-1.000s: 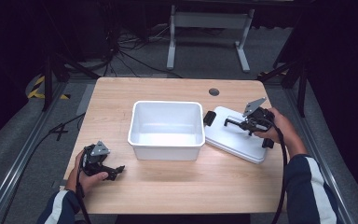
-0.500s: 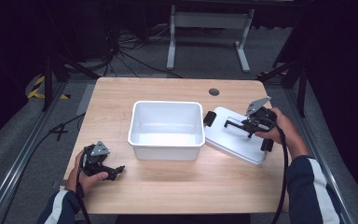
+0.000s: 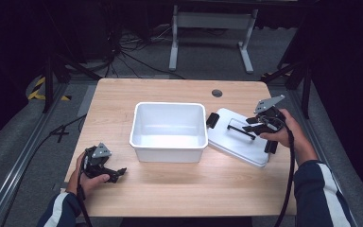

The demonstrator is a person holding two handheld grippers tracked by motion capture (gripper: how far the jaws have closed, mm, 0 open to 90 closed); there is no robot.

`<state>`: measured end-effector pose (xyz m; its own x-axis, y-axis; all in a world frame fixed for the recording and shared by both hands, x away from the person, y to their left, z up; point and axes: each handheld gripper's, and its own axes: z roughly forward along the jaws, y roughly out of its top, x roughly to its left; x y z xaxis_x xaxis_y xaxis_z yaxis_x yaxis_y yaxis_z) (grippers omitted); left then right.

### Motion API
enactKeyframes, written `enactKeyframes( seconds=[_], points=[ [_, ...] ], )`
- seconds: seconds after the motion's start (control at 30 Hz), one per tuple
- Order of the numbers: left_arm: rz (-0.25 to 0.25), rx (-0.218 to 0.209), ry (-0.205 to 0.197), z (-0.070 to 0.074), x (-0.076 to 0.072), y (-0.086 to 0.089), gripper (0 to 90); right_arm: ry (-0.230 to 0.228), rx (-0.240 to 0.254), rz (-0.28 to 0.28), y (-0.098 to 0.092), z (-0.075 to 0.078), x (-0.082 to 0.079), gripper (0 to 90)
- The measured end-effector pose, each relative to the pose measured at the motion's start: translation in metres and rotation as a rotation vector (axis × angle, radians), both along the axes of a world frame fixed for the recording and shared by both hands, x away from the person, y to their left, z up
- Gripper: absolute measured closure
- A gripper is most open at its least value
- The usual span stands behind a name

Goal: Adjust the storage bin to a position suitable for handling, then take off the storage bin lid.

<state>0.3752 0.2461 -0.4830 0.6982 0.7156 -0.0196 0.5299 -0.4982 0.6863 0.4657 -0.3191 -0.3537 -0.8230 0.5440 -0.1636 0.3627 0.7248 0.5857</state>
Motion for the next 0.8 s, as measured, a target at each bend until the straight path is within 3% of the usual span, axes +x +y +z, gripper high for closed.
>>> enactKeyframes(
  seconds=[0.43,0.8],
  points=[
    [-0.003,0.001,-0.003,0.0,0.0,0.0,0.2,-0.02,0.015,-0.049,-0.001,0.007,-0.013,46.3],
    [-0.001,-0.001,0.0,0.0,0.0,0.0,0.2,-0.071,0.015,-0.083,-0.006,0.013,-0.034,35.7]
  ],
)
